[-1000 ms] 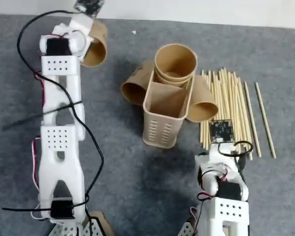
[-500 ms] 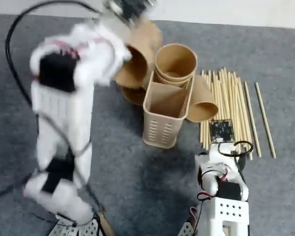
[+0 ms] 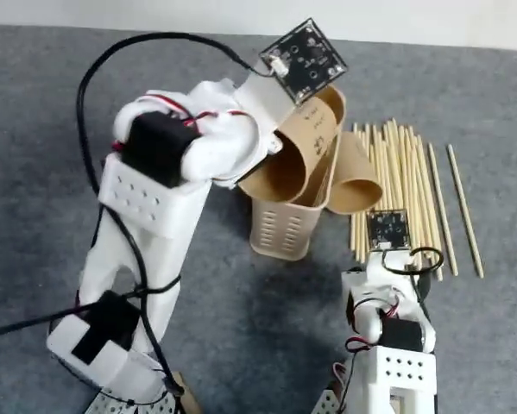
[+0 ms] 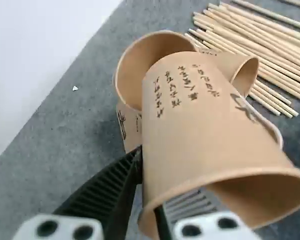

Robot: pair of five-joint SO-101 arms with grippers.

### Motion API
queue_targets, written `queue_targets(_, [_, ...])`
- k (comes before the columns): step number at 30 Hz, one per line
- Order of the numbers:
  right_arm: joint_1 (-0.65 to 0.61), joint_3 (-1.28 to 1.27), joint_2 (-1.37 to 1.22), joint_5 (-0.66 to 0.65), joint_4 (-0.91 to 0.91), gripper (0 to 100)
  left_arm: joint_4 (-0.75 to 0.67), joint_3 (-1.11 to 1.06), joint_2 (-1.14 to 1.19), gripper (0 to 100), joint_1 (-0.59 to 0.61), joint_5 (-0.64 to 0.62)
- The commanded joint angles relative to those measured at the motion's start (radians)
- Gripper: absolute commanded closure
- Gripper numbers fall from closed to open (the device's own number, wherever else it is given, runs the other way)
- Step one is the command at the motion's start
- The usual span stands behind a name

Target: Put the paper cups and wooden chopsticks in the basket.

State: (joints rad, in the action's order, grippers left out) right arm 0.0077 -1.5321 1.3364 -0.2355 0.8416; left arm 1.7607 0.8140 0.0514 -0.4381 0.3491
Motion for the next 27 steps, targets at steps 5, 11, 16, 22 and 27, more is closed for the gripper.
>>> queue_targets(5, [-0.019, 0.007, 0.012, 0.009, -0.018, 59.0, -0.135, 0.002, 0.024, 87, 0.028, -0.057])
queue_targets(11, [-0.038, -0.021, 0.012, 0.006, -0.018, 59.0, -0.233, 0.002, 0.022, 87, 0.064, -0.057])
queue_targets(16, [-0.038, -0.022, 0.012, 0.006, -0.018, 59.0, -0.35, -0.004, 0.025, 87, 0.064, -0.057])
queue_targets(22, [-0.038, -0.022, 0.012, 0.005, -0.018, 59.0, -0.436, -0.002, 0.054, 87, 0.059, -0.057])
queue_targets(27, [-0.038, -0.022, 0.012, 0.005, -0.018, 59.0, -0.462, 0.002, 0.186, 87, 0.059, -0.057])
